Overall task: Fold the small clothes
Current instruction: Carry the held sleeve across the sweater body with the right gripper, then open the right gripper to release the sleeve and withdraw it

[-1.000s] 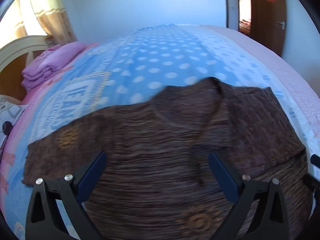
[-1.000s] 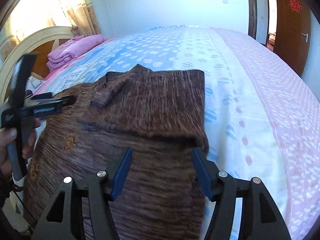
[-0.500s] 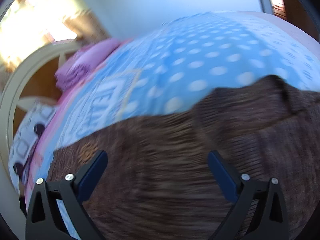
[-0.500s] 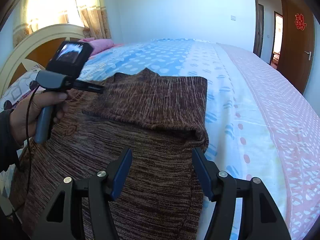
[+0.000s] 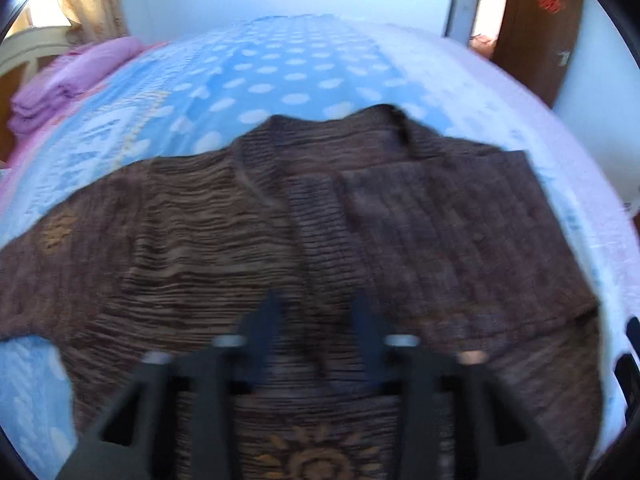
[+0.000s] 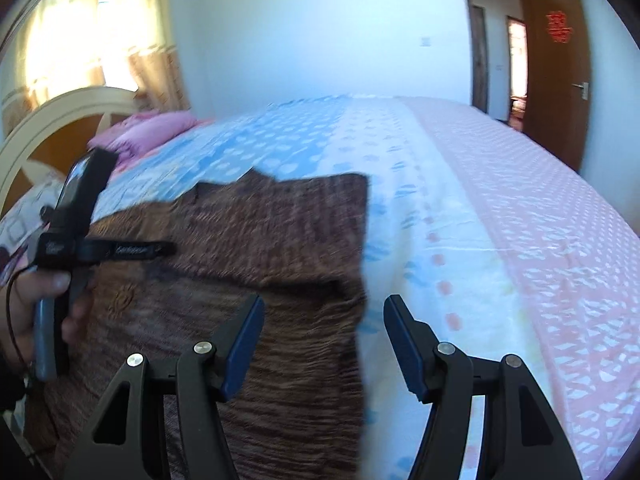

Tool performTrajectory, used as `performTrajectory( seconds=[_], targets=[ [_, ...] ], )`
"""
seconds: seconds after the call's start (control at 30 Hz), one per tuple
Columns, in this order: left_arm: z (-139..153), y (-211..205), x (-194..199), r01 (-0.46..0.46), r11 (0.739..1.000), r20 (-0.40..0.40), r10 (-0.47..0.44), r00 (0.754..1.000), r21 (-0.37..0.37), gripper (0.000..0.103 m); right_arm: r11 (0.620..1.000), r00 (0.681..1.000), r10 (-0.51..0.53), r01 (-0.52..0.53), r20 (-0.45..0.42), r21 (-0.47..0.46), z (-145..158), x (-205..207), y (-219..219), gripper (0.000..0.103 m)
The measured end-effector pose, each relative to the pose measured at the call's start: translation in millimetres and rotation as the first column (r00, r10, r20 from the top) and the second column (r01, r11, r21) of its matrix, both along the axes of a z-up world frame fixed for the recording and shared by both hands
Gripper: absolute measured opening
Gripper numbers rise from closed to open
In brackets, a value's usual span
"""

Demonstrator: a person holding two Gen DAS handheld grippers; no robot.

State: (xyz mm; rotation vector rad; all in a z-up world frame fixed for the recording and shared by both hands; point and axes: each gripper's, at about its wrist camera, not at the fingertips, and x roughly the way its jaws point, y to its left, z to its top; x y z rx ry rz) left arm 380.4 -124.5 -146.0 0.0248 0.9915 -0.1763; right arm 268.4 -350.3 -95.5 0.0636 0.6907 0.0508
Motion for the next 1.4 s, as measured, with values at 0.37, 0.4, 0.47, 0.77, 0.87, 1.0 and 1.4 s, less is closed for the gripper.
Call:
performTrajectory(
  seconds=[0.37,0.4,0.47,0.77,0.87,1.0,1.4],
  targets=[
    [11.0,13.0,-18.8,0.001,0.999,0.064,-0.004,0.998,0.035,0.006,0.999,0.999,-0.051,0.051,-0.004,0.015,-2.1,1.6,-16.7,0.064],
    [7.7,12.5,-19.4,-0.005,0.999,0.061,0.002,0.998,0.044,0.008,0.999,0.999,-0.035,0.035,-0.013,0.013,-2.5,3.2,-13.4,0.065],
    [2.1,11.5,-14.0,-0.013,0.998,0.06,0.01,0.998,0.055,0.012,1.0,1.0,-0.003,0.003,-0.014,0.016,-0.2,6.2,-5.7,0.065],
    [8.3,35.5,-13.0,-0.095,0.991,0.1,0.085,0.991,0.096,0.068,0.987,0.946,0.162,-0.151,-0.281,0.06,-30.4,72.5,25.7,0.065],
    [14.0,65.0,-18.0,-0.12,0.988,0.107,0.11,0.988,0.099,0.069,0.987,0.937,0.16,-0.157,-0.311,0.034,-21.6,68.3,24.0,0.064],
    [17.7,96.6,-20.6,-0.172,0.977,0.144,0.154,0.978,0.126,0.074,0.979,0.957,0.191,-0.202,-0.218,-0.028,18.5,71.1,38.5,0.065],
    [29.0,198.8,-39.2,-0.32,0.927,0.215,0.277,0.936,0.196,0.087,0.997,0.95,0.066,-0.077,-0.304,-0.026,-35.6,154.1,-13.7,0.064]
  ],
)
